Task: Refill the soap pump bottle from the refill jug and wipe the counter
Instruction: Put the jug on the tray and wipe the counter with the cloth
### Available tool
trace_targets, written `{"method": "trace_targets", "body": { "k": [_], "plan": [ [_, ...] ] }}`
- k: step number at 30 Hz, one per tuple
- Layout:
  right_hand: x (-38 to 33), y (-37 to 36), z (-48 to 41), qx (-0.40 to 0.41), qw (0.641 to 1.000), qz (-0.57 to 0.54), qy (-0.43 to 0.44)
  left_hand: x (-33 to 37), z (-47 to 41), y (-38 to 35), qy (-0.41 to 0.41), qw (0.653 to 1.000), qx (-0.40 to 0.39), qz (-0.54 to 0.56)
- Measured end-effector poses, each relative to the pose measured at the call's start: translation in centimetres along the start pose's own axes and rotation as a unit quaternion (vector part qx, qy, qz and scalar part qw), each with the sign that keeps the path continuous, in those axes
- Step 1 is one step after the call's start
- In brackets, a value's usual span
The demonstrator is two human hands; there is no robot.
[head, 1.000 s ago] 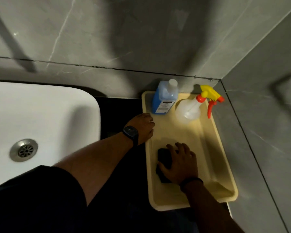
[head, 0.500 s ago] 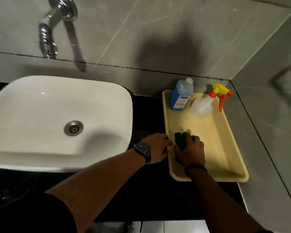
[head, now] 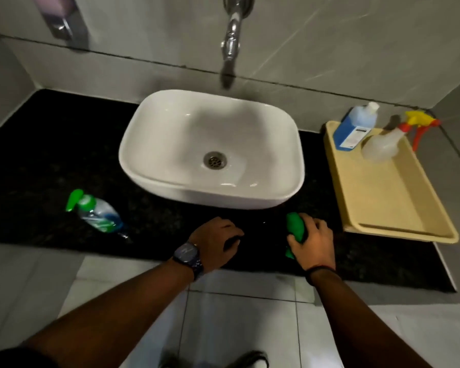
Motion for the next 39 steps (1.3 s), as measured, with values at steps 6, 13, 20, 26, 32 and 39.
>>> {"method": "trace_targets", "body": {
  "k": [6, 13, 20, 26, 32, 39],
  "plan": [
    [-0.7, -6.9, 1.0, -0.109, 0.986, 0.125, -0.015, -12.9, 7.4, 2.2, 0.224, 0.966, -0.033, -0.127],
    [-1.5, -7.7, 1.8, -0.022, 0.990, 0.137, -0.024, -17.6, 10.4, 0.2, 0.294, 0.935, -0.064, -0.186],
    [-5.1, -9.6, 2.4, 0.001, 0.989, 0.141, 0.034, -17.9, 10.3, -0.2, 0.287, 0.928, -0.056, -0.231],
    [-10.3, -12.0, 2.1, -0.010, 0.986, 0.131, 0.104, -18.3, 10.4, -0.1, 0.286, 0.934, -0.067, -0.205],
    [-18.3, -15.0, 3.1, -0.034, 0.968, 0.099, 0.230, -18.3, 10.4, -0.2, 0.296, 0.933, -0.085, -0.185],
    [-21.1, -16.8, 5.1, -0.134, 0.883, 0.065, 0.446, -17.8, 10.3, 0.1, 0.298, 0.931, -0.107, -0.180]
  ]
}}
Point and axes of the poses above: each hand's wrist, its own z-axis away from the middle knuckle, its own y-axis out of the back of the hand, x = y × z, the point moved 8 cm from there along -z, towards the middle knuckle, and after that the axes turned 2 degrees about -x, right-handed, at the moved point
